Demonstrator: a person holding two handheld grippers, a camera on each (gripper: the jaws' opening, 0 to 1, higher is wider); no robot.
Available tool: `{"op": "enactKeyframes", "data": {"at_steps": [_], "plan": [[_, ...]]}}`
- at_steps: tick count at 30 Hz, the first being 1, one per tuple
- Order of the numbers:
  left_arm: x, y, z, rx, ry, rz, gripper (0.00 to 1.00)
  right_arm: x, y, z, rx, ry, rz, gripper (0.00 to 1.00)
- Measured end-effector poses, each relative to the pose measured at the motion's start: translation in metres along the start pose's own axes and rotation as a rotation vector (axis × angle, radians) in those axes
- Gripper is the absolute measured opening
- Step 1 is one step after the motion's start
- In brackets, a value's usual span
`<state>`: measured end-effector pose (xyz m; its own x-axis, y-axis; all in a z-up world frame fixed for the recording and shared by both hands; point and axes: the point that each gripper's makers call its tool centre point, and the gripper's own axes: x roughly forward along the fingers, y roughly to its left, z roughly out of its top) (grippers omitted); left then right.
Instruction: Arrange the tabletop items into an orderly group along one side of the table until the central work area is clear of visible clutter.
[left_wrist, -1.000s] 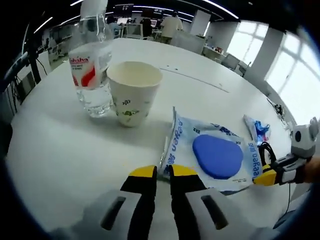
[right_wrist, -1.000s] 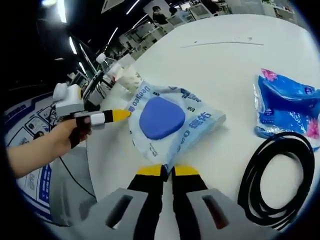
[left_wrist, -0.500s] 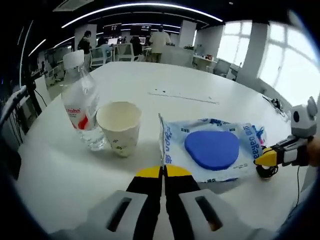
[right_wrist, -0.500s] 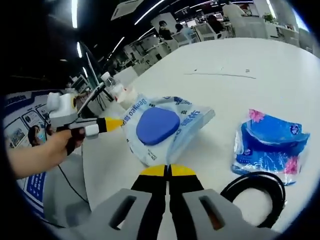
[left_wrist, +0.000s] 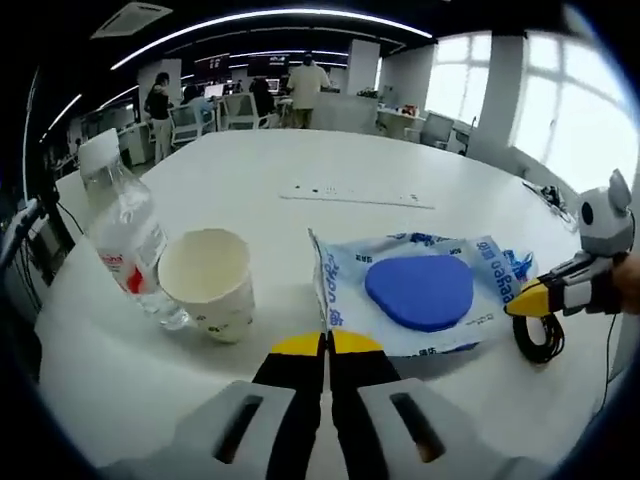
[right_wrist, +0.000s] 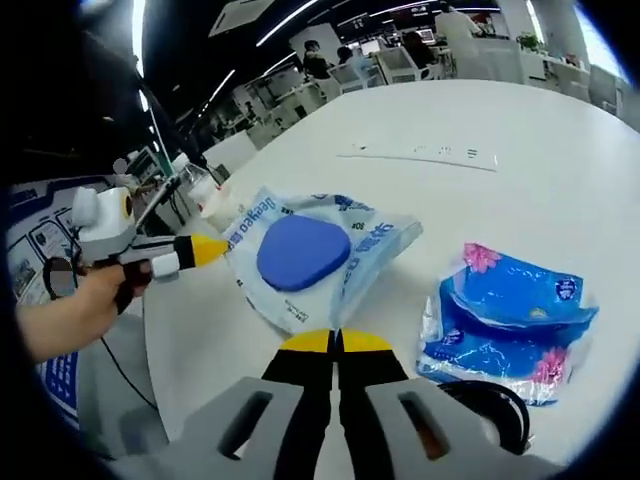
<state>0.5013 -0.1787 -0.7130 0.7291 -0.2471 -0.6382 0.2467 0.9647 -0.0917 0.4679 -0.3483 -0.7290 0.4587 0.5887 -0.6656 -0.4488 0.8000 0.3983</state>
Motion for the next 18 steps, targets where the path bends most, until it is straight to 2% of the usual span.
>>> {"op": "enactKeyframes", "data": {"at_steps": [7, 18], "plan": [[0.008, 0.005, -0.013, 0.013, 0.053, 0.015, 0.00, 0.009, -0.001, -0.011, 0.023, 0.033, 0.002, 0.00], [0.014, 0.012, -0.021, 0.007, 0.079, 0.023, 0.00, 0.019, -0.004, -0.016, 0.087, 0.036, 0.019, 0.00]]}}
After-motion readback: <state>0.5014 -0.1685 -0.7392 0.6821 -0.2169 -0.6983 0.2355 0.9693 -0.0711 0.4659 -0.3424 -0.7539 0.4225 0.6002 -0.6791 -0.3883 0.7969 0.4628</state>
